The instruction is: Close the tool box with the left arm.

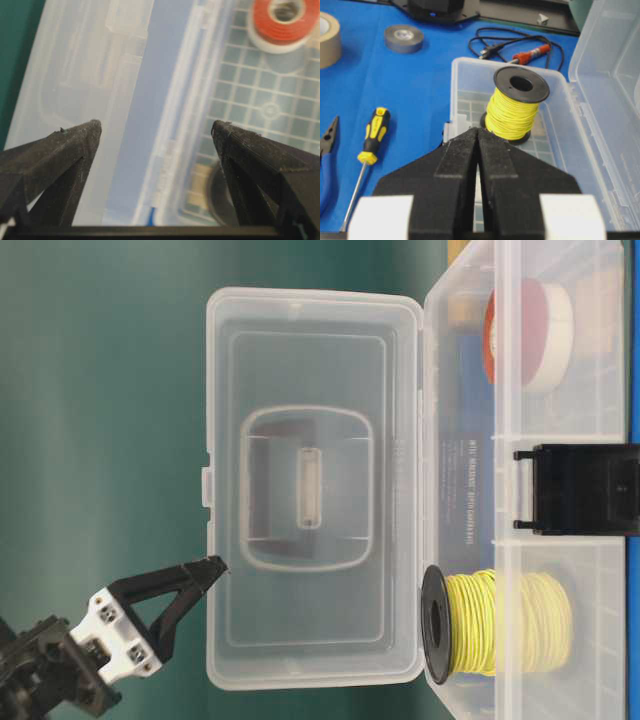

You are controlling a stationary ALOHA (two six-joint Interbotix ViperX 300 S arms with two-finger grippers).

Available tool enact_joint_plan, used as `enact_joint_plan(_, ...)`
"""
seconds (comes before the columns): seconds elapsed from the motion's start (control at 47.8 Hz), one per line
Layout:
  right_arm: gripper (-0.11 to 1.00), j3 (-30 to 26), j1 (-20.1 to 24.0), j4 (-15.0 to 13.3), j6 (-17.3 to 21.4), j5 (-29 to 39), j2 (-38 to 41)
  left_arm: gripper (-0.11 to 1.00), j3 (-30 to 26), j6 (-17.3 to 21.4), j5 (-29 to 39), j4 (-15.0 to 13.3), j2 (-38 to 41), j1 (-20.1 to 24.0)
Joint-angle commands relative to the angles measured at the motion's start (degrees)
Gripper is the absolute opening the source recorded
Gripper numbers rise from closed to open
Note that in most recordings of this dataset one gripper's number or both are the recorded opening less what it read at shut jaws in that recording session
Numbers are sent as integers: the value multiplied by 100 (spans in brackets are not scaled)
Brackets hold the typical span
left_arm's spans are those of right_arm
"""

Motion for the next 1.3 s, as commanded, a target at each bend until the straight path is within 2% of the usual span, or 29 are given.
enact_joint_plan(0.0,0,-62,-9,0,-9,-26,18,89,44,-79,97,-53,-123,-229)
enact_joint_plan(0.335,0,-62,-9,0,0,-26,18,89,404,-255,149,-123,-501,-1020)
enact_joint_plan(0.586,0,-62,-9,0,0,-26,18,89,615,-527,149,-114,-791,-1617)
enact_joint_plan(0.858,0,-62,-9,0,0,-26,0,89,949,-668,70,-123,-1116,-1828)
enact_joint_plan(1.088,0,-62,-9,0,18,-26,-18,88,1731,-800,-773,-123,-1986,-1934)
enact_joint_plan(1.276,0,-62,-9,0,18,-44,-18,88,2628,-993,-1688,-123,-3023,-2021)
